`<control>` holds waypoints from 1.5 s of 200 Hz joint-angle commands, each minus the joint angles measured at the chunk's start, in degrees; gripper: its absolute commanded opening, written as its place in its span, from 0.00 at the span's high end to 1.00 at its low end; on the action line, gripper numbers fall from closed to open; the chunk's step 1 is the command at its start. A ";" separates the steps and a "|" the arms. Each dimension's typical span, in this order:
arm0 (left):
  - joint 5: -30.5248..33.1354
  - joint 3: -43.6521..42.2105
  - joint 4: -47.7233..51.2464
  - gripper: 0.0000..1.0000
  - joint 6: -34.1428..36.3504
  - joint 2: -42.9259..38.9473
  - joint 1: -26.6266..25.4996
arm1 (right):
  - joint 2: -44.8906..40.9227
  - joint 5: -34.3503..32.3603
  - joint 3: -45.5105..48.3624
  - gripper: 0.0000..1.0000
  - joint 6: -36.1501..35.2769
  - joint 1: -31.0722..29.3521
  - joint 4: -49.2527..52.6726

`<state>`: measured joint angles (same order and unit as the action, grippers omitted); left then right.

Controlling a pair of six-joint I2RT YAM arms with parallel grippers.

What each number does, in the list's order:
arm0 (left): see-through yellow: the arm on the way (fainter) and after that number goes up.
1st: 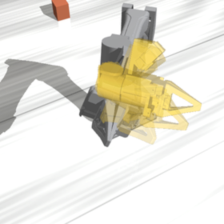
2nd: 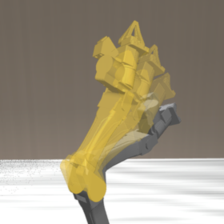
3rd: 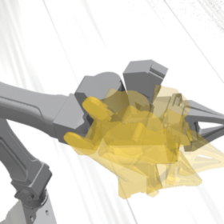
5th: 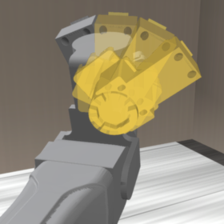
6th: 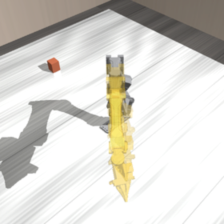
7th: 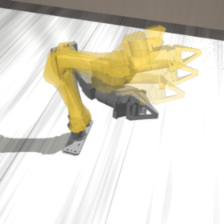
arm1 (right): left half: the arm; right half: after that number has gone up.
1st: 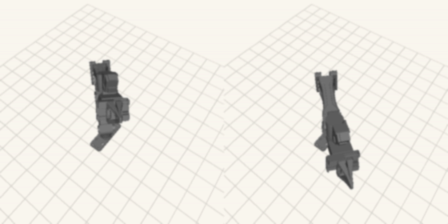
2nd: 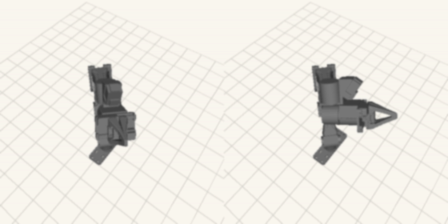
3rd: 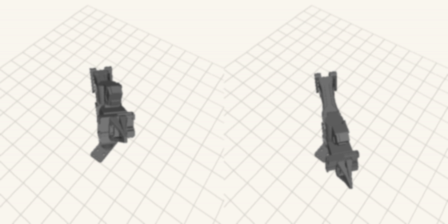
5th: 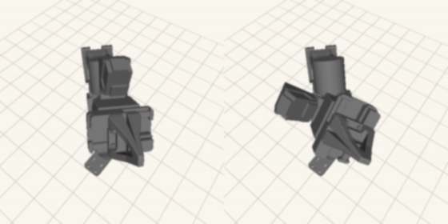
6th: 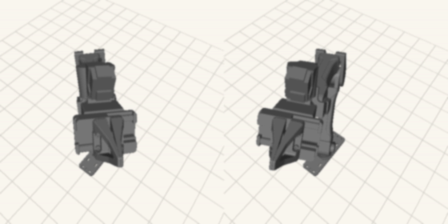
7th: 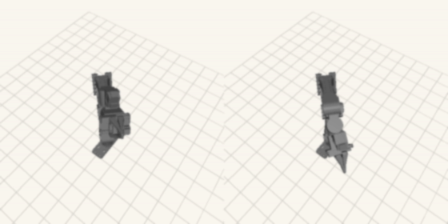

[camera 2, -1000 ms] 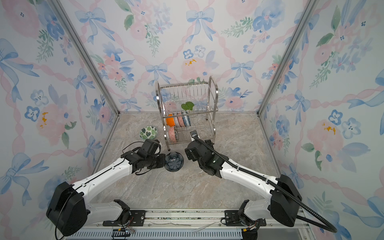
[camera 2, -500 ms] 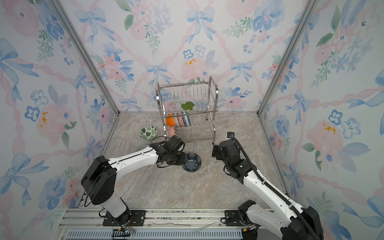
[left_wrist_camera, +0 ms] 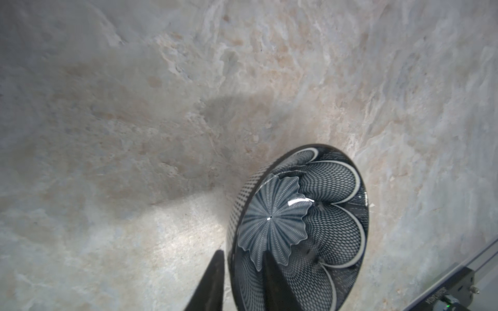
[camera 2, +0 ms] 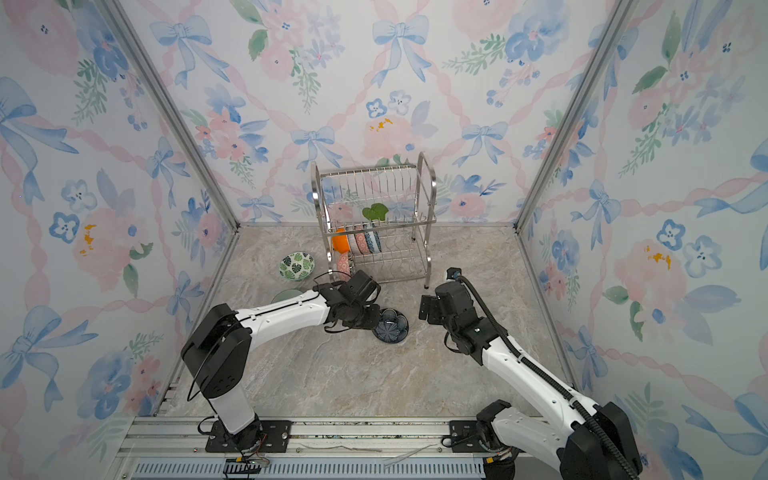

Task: Load the bowls into the dish rack
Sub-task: 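Carry the grey bowl toward the table center while right gripper moves to meet it, then grasp the grey bowl rim with right gripper while left gripper opens and releases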

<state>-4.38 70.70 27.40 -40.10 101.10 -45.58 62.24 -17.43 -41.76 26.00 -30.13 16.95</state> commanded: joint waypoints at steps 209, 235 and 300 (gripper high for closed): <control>5.77 -18.05 -0.72 0.02 8.46 -38.43 11.74 | 25.04 1.31 -13.94 0.10 1.29 -27.05 -2.01; 5.58 -19.60 -0.70 0.02 8.63 -40.22 12.42 | 28.88 1.72 -15.86 0.16 1.79 -27.63 -1.91; 4.65 -19.39 -0.67 0.02 8.90 -38.82 12.50 | 36.39 0.24 -19.72 0.40 1.05 -28.04 0.73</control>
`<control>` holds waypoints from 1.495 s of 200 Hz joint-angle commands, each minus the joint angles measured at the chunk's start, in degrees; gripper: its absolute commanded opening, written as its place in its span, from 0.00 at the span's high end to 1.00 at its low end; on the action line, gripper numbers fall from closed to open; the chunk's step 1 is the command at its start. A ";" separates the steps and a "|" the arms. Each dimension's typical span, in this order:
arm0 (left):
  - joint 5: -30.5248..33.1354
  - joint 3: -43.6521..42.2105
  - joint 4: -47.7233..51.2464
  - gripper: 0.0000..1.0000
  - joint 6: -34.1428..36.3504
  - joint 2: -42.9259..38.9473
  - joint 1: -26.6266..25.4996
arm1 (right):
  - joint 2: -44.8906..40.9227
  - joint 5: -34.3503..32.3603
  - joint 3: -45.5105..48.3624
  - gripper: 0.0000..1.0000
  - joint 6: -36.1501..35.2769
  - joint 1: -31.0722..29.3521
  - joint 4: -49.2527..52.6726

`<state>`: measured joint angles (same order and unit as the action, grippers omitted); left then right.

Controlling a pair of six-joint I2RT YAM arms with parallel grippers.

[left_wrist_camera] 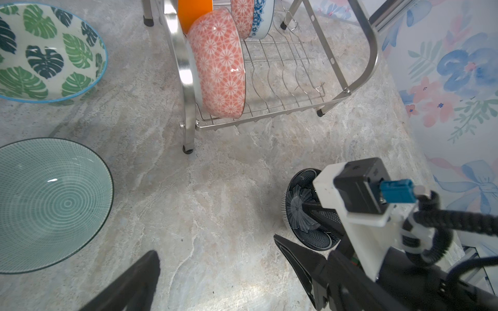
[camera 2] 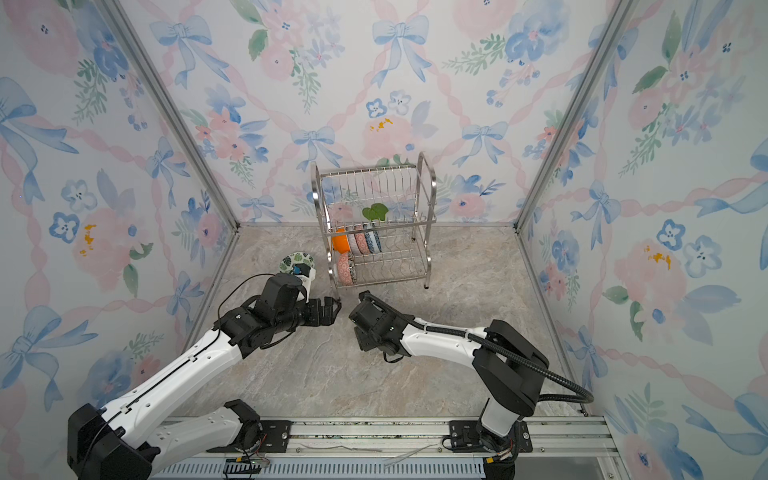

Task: Load the bowls into the dish rack
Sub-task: 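Grasp the grey bowl rim with right gripper while left gripper opens and releases, then carry the grey bowl with right gripper to the rack front while left gripper waits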

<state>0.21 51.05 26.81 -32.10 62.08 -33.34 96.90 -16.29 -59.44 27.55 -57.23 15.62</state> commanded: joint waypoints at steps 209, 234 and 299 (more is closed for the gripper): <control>1.83 2.99 -0.35 0.02 5.99 0.36 2.05 | 1.63 -5.28 -5.36 0.89 -3.41 -0.99 8.10; -0.34 3.53 -0.47 0.02 7.02 0.77 2.04 | -1.75 -4.31 -5.08 0.93 -4.59 -0.29 6.40; -7.48 1.74 -4.74 0.02 7.94 -0.70 1.97 | -14.75 4.27 -0.25 0.95 -5.14 6.70 -5.86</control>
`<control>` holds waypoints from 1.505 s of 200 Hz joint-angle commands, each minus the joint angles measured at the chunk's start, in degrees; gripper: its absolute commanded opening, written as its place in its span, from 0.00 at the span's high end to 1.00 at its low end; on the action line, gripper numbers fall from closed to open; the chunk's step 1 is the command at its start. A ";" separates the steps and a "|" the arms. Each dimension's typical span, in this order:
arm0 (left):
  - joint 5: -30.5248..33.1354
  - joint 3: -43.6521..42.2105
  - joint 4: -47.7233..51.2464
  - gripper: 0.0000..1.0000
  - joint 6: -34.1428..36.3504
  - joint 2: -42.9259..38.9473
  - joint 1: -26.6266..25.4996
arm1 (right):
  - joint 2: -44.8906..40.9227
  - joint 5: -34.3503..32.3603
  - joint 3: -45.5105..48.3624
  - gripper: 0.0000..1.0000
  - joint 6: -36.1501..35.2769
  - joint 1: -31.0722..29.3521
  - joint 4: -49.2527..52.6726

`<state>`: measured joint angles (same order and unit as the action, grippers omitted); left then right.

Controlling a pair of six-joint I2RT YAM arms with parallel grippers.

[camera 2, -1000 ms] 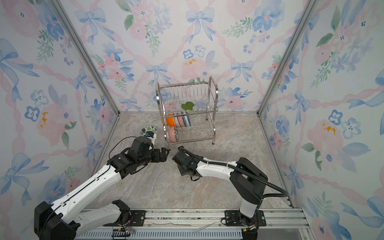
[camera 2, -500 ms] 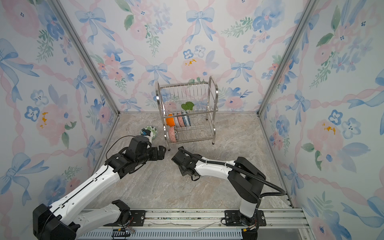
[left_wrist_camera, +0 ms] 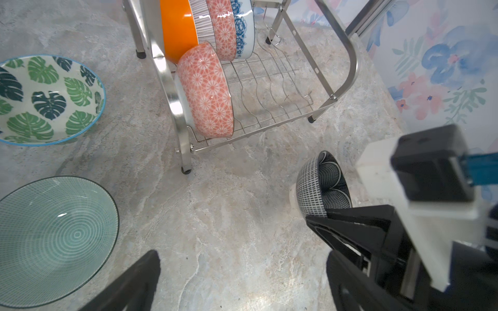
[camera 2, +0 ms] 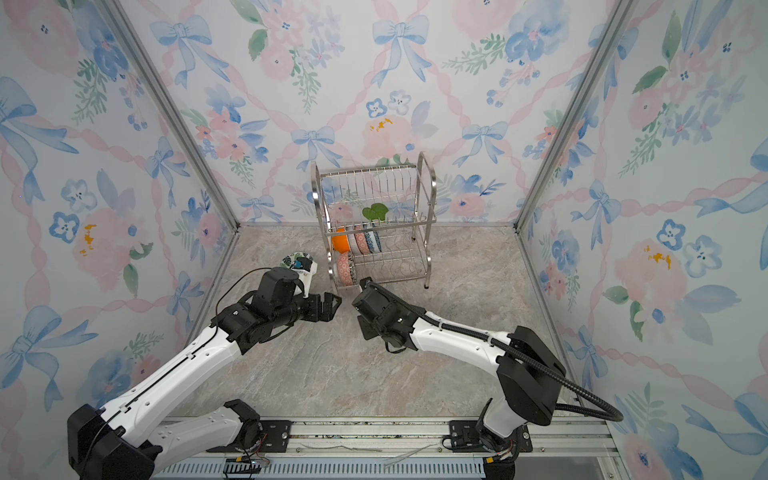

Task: Load the bowls into the dish rack
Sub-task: 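Carry the grey bowl with right gripper to the rack front while left gripper waits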

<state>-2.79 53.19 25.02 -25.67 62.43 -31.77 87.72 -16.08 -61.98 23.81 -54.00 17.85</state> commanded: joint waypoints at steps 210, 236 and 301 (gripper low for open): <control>-11.98 0.76 -9.46 0.02 2.19 6.55 0.54 | 11.36 25.62 -4.58 0.96 0.90 18.99 -39.38; -11.89 1.04 -9.41 0.02 2.47 7.34 0.74 | 13.85 28.35 -6.33 0.96 1.81 19.80 -41.66; -11.85 -0.10 -9.37 0.02 2.74 6.82 1.79 | 19.61 35.38 -9.89 0.96 3.02 20.23 -45.07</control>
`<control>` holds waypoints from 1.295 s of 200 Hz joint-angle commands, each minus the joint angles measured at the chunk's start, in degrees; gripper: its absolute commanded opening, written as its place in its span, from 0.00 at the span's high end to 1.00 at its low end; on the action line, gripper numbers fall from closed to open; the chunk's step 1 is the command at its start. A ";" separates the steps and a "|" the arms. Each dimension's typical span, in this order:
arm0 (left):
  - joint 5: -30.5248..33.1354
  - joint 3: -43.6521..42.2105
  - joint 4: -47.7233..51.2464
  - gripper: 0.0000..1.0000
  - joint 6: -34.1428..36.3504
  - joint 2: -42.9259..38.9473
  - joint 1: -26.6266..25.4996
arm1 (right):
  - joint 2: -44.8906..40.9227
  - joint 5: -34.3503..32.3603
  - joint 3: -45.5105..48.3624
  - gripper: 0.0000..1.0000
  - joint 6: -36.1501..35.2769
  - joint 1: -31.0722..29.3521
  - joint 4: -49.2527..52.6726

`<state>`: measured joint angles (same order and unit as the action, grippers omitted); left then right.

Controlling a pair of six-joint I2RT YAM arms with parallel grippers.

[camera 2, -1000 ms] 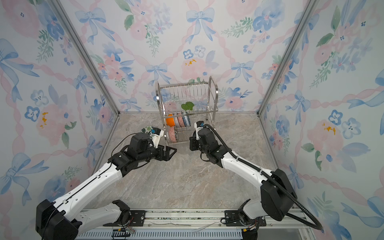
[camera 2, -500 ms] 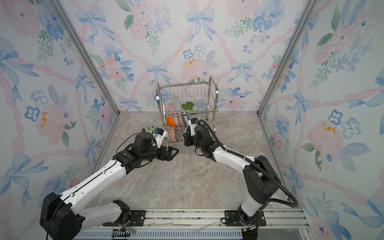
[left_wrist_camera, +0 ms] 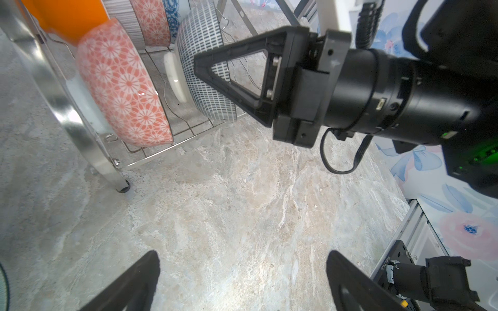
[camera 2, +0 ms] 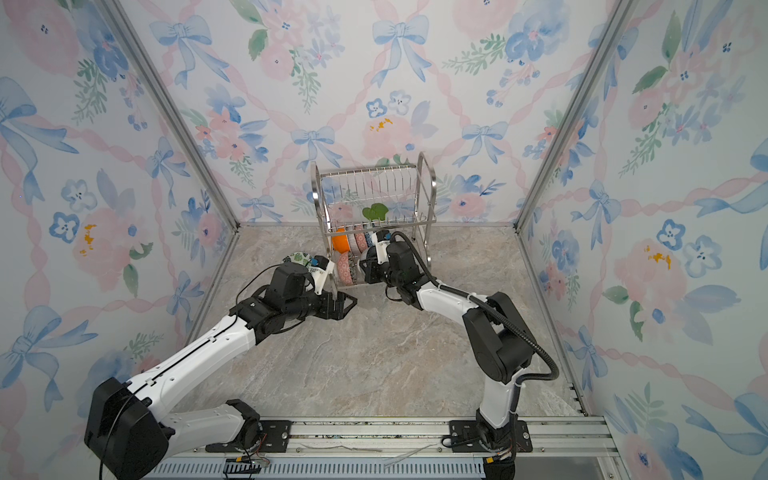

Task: Load the bowls into the dish rack
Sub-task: 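Carry the grey bowl with right gripper to the rack front while left gripper waits, then lower the grey bowl upright into the slot beside the leaf bowl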

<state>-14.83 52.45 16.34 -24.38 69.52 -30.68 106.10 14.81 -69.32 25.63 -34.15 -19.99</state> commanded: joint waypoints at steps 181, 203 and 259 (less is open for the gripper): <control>0.23 -0.59 0.29 0.02 1.78 -2.36 1.83 | 9.11 15.45 -2.05 1.00 13.81 2.93 -24.44; 0.27 -0.67 0.43 0.02 1.75 -2.49 1.81 | 9.79 16.21 -1.61 1.00 15.26 2.99 -26.95; 0.54 -0.55 0.63 0.02 1.71 -2.64 1.94 | 12.25 17.80 -1.02 1.00 21.08 4.08 -34.20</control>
<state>-14.85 52.40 16.38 -23.99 68.29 -29.21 116.97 30.70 -69.65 43.42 -30.98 -44.40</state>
